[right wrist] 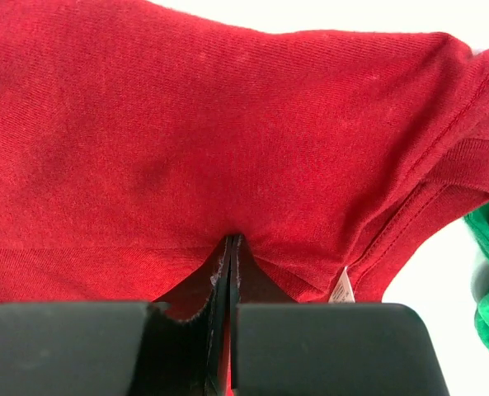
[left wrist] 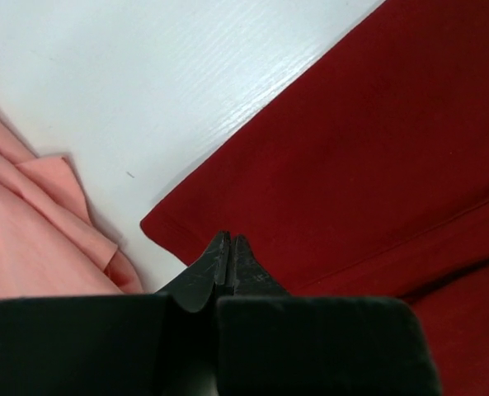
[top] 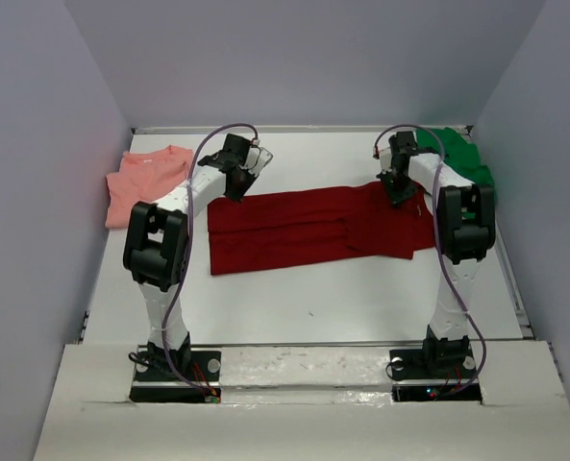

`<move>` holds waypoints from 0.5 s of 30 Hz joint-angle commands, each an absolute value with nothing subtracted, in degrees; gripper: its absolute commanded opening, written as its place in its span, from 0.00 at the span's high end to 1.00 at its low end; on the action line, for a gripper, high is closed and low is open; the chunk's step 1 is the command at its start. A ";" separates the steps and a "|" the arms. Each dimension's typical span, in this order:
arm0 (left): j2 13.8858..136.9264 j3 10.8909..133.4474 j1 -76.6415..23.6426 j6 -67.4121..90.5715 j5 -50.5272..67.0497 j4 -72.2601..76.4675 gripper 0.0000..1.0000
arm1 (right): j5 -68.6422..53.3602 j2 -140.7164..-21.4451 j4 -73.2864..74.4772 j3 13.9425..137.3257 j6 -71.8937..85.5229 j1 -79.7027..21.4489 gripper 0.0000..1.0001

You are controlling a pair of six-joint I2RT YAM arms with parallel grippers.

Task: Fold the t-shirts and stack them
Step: Fold the tshirt

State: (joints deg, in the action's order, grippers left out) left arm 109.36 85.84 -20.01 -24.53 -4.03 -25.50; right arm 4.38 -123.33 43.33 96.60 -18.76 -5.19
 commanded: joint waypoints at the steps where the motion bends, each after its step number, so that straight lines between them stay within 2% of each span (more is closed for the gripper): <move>1: 111.44 85.96 -19.78 -24.79 -1.76 -26.28 1.00 | 3.16 -125.41 44.82 97.73 -19.42 -4.92 1.00; 11: 116.63 85.96 -19.78 -25.31 -0.26 -30.85 1.00 | 1.76 -131.92 47.90 104.58 -19.16 -4.92 1.00; 15: 117.68 84.38 -19.69 -24.87 -1.40 -31.82 1.00 | 0.53 -135.17 49.56 111.42 -18.98 -4.92 1.00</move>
State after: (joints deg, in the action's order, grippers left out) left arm 117.82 85.84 -20.01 -24.97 -1.17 -29.30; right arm 3.38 -130.02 49.78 107.57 -18.90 -5.21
